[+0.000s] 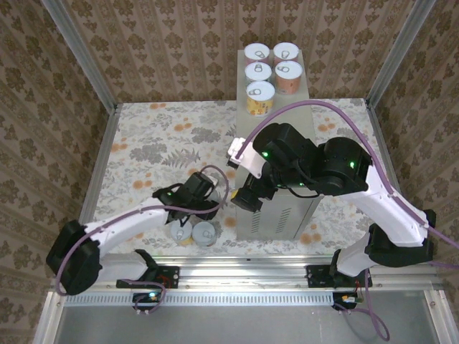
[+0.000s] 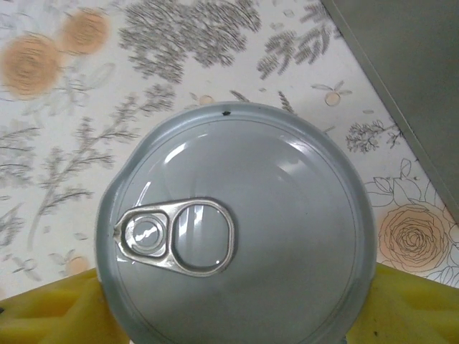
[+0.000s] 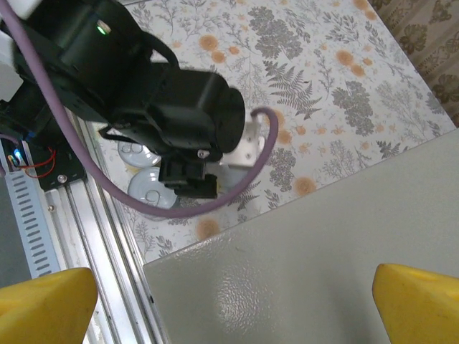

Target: Place and organize the canned foods onto the counter

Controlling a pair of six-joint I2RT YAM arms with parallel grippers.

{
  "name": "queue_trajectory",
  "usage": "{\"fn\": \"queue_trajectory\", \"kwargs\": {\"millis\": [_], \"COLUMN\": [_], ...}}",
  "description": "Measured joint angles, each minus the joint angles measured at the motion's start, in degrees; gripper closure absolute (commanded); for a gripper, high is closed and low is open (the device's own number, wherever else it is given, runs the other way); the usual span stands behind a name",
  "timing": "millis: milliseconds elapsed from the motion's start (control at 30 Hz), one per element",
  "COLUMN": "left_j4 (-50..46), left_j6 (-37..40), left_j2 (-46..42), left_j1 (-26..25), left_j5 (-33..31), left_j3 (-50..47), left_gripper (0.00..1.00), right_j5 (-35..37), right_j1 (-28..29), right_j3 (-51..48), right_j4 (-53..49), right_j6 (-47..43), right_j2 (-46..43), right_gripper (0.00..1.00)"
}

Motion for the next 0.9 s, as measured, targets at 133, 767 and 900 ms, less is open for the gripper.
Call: {"fn": "queue_trajectory", "kwargs": {"millis": [133,767,900], "left_j4": [-4.17,-27.04,-30.25], "left_j6": [0.02,12.39,14.78], "left_j2": [-5.64,-13.92,-13.18], "left_j1": [3.56,11.78,11.78], "left_j5": [0.37,13.99,20.22], "left_j3": [1.97,37.9,44.48], "left_gripper": [0.35,0.41,0.41], "right_j5": [0.39,5.11,7.5], "right_j1": [0.0,0.09,0.09], "right_j3": [-1.53,-11.02,-13.11], "right_j4": [1.25,5.79,5.79], "right_j6": [0.02,0.72,1.62], "right_j2": [-0.79,-12.94,-15.91], "right_gripper": [0.0,0.0,0.0]}}
